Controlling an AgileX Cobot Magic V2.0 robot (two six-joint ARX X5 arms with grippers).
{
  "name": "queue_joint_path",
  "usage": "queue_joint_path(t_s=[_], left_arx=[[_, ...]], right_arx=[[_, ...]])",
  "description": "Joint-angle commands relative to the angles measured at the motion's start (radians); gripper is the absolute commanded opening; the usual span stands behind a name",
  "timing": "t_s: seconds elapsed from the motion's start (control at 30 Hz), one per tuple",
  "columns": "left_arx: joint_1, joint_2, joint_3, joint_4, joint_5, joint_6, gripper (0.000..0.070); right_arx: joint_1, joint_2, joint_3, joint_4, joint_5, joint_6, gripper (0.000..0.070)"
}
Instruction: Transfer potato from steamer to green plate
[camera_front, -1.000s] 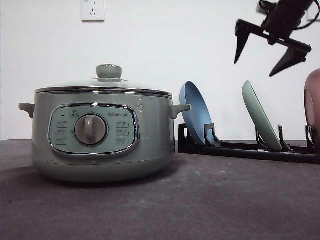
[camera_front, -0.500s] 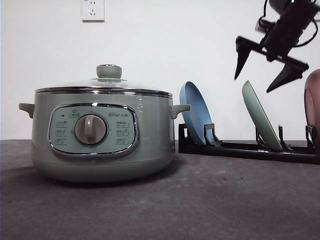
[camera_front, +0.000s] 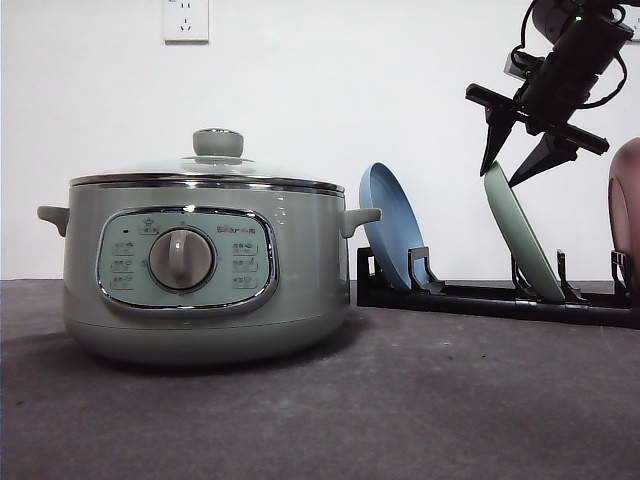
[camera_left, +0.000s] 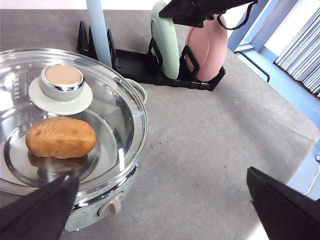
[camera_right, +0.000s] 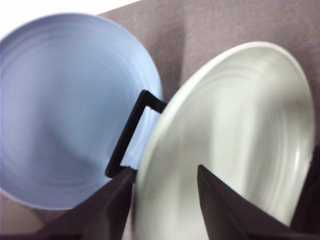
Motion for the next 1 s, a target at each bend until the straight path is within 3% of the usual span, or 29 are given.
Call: queue_joint_path(t_s=[0.0,0.07,0.17,0.23,0.77,0.97], left_arx=[[-0.004,0.007,0.024,0.009,0.008,0.016,0.0700],[-0.004,0.007,0.024,0.009,0.008,0.016,0.0700],[-0.005,0.007,0.024,0.009,0.008,0.016,0.0700],[-0.005,0.007,0.024,0.006,0.008,0.016,0.0700],[-0.004,0.007,0.024,-0.035,0.008,0.021,0.0700],[-0.004,0.008,0.024,-0.035,0.008,0.036,0.0700]], right_arx=[[0.006,0.013,0.026,0.007,-0.006,0.003,0.0229],[0.010,0.013,0.026,0.011,-0.007,0.003,0.0179],[0.011,0.013,0.026,0.011,-0.007,0.003,0.0047],[0.010,0.013,0.026,0.010,-0.007,0.007,0.0004],[0.009,-0.057,0.028,0.005,-0.010,0.051,0.0004],[0.009,-0.132,0.028,0.005,-0.085,0.062,0.0004]])
